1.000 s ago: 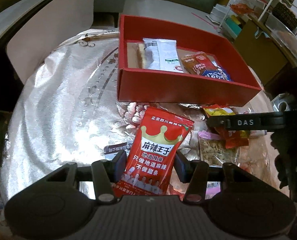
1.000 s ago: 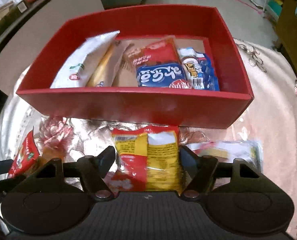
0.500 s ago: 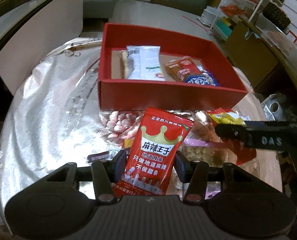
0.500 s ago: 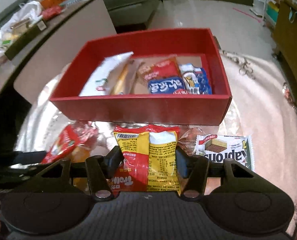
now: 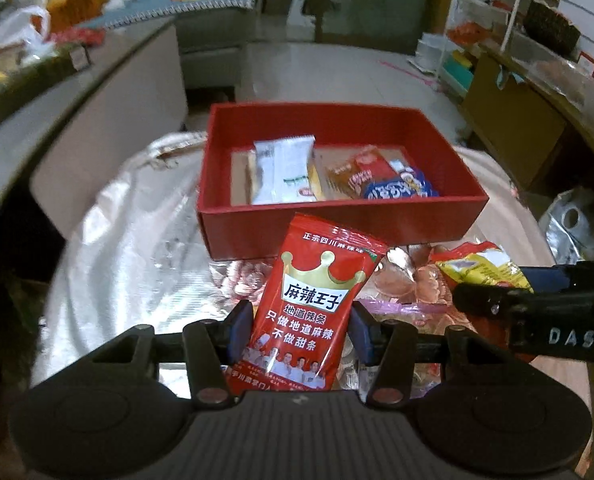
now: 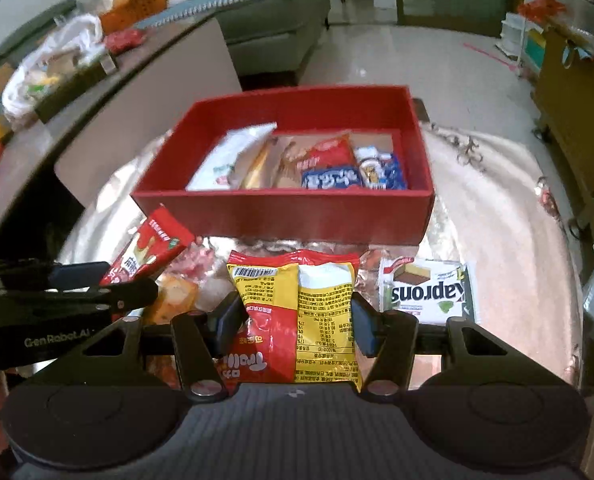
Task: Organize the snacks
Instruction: 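Carry the spicy-strip packet over the red box with left tool while right tool carries its packet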
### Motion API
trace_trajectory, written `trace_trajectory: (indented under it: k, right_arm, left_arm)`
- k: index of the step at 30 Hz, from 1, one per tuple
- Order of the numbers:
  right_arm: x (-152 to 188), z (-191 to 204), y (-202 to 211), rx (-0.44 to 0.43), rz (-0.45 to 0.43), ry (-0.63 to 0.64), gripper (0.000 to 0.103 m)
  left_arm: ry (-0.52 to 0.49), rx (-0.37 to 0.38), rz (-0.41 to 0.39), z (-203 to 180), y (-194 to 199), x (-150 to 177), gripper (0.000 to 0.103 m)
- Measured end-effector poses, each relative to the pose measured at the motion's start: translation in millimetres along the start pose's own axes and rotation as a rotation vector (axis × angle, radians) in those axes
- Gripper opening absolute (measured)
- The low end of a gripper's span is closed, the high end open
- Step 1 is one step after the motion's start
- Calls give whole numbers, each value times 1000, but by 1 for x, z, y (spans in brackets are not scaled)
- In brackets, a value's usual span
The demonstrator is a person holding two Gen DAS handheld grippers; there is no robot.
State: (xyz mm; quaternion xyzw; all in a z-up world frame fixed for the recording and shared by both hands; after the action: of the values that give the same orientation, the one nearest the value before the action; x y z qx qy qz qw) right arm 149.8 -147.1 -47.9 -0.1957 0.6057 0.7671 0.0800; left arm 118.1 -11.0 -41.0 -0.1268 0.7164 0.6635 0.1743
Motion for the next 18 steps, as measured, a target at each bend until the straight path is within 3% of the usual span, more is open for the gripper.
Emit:
trace_trajectory:
  k: [5,9,18]
  right_arm:
    - [-7,3,23,-40,-65,-1,64]
    - [-20,0,26,-25,-98,0,64]
    - [-42,-5,22,28,-131,23,64]
  left_arm:
    - [-15,-30,-47,-9,20,-12,45]
    - [-1,-9,-106,-11,24,-32,45]
    - [15,-34,-114,-9,7,-52,45]
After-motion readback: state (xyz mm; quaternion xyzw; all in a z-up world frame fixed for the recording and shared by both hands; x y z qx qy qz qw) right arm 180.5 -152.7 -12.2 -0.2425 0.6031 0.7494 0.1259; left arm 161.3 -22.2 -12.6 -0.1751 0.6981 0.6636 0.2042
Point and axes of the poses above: each gripper's, at about its wrist camera, not at the fingertips, and y roughly against the way its jaws point, z to its left, x to its underside, the point moved 10 cm from there along -y, roughly the way its jaws point, and after that the axes turned 12 degrees about z, right-handed, at the moved point
